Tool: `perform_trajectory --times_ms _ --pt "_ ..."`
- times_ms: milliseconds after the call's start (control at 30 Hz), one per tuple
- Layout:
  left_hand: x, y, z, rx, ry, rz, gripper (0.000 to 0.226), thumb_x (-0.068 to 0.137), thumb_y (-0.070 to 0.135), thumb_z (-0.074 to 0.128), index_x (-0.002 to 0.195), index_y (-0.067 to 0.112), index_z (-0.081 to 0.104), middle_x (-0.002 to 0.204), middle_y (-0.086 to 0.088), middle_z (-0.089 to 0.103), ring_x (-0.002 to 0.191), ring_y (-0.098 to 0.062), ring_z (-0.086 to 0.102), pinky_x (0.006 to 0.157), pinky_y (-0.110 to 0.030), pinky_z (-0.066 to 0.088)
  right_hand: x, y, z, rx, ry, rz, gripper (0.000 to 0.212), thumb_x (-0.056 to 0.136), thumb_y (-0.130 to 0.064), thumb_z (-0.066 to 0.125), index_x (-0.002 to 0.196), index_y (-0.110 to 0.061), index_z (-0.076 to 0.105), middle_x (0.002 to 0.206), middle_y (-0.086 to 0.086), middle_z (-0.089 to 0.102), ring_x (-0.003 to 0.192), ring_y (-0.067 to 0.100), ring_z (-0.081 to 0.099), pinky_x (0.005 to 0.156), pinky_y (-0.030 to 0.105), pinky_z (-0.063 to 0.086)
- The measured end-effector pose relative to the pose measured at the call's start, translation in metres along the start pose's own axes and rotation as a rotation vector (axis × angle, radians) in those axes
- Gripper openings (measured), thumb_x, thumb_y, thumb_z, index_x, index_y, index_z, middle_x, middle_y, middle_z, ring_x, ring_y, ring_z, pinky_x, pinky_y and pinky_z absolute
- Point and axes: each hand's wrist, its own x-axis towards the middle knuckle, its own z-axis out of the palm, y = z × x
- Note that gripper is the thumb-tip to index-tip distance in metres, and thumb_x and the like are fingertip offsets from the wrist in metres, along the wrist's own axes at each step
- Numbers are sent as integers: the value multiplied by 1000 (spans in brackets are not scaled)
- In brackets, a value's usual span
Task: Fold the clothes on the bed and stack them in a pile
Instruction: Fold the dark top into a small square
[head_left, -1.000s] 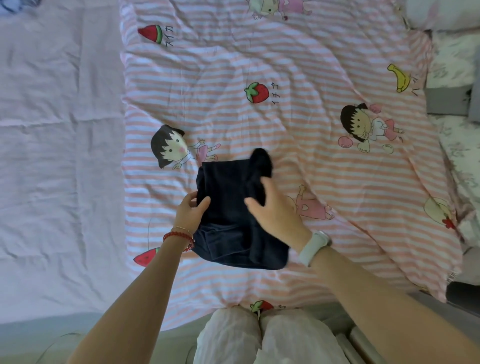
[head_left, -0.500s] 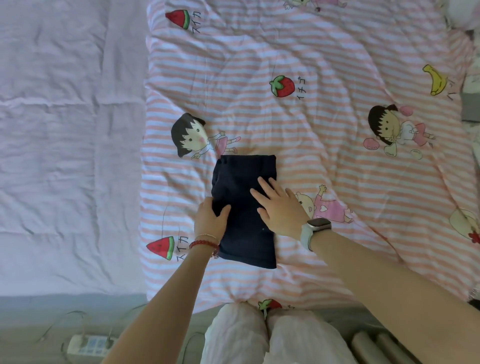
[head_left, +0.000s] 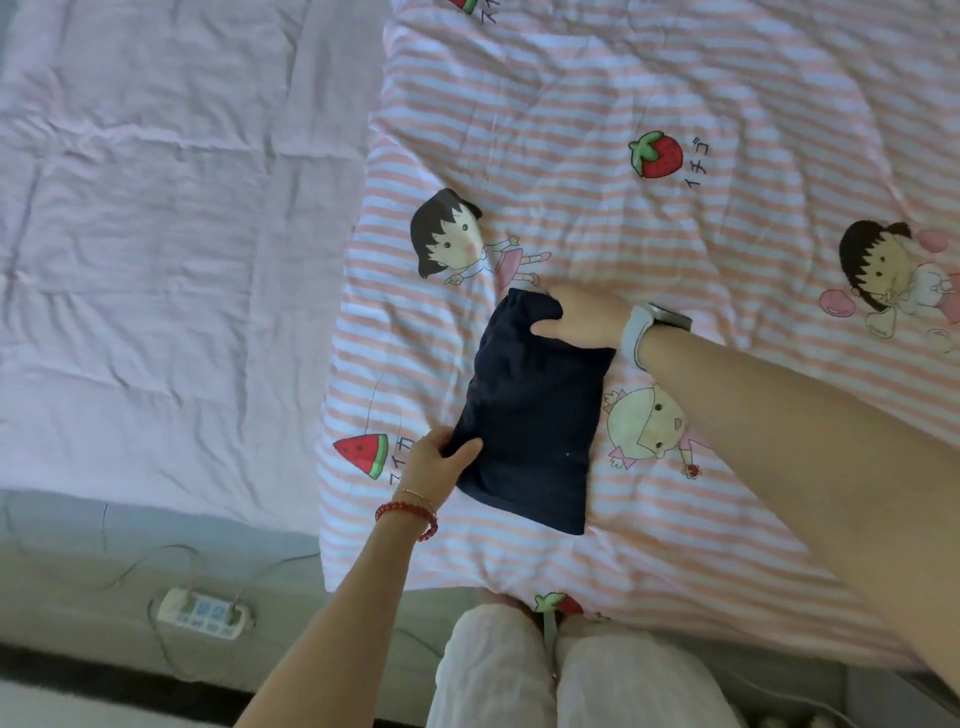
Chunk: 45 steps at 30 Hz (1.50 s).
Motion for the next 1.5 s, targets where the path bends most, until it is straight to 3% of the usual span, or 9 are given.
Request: perform_trajectory --times_ms 100,433,767,967,1067,1167,1333,1433,1500 --pt "-17 -6 -9 -203 166 3 8 91 16 57 90 8 58 75 5 56 73 -13 52 62 -15 41 -37 7 6 252 99 30 21 88 -28 58 105 -17 55 95 -4 60 91 20 56 78 32 44" --pt "-79 -7 -52 -235 555 125 2 88 14 58 89 15 59 79 14 58 75 2 53 64 -7 38 -135 -24 50 573 255 -53 14 93 -24 54 105 -28 49 98 -25 53 87 -19 50 70 -1 36" --pt "-160 -95 -144 -344 757 -24 9 90 21 58 84 14 56 73 10 57 70 -6 52 61 -11 36 -140 -157 125 532 103 -101 1 93 -27 53 93 -26 54 94 -17 59 85 -6 55 67 13 40" --pt "-187 -195 -239 -389 471 -324 31 99 27 39 98 3 58 96 -6 56 98 -21 52 76 -23 30 -114 -289 196 356 28 -145 9 92 -31 53 96 -24 54 89 -18 58 85 4 54 65 7 40" --pt "-198 -239 -292 -480 472 -335 37 99 26 37 111 -2 58 109 -10 59 106 -22 51 85 -26 35 -97 -358 236 339 -1 -170 13 92 -30 53 92 -17 55 85 -10 58 82 12 54 66 24 42" --pt "-210 -274 -347 -719 510 -306 43 95 40 44 123 8 51 119 -6 58 112 -20 52 99 -34 40 -79 -425 267 358 -28 -159 19 92 -31 52 83 -15 53 81 -2 56 75 15 52 63 28 40" --pt "-209 -305 -436 -1133 425 -120 68 64 39 79 122 17 49 119 -4 61 107 -16 60 87 -30 51 -26 -517 291 451 2 -125 17 92 -32 52 84 -17 54 90 -2 58 85 17 56 75 35 46" --pt "-184 -310 -495 -897 553 -167 67 69 18 81 127 7 49 119 -8 60 110 -23 57 97 -38 46 12 -571 300 500 -3 -103 18 92 -33 51 85 -17 54 93 -2 59 85 16 56 74 34 47" --pt "-164 -308 -539 -767 728 -188 47 78 17 74 119 6 55 109 -6 63 102 -20 58 85 -28 47 38 -608 306 523 -12 -98 17 92 -32 52 88 -16 54 95 -1 59 86 16 56 73 33 47"
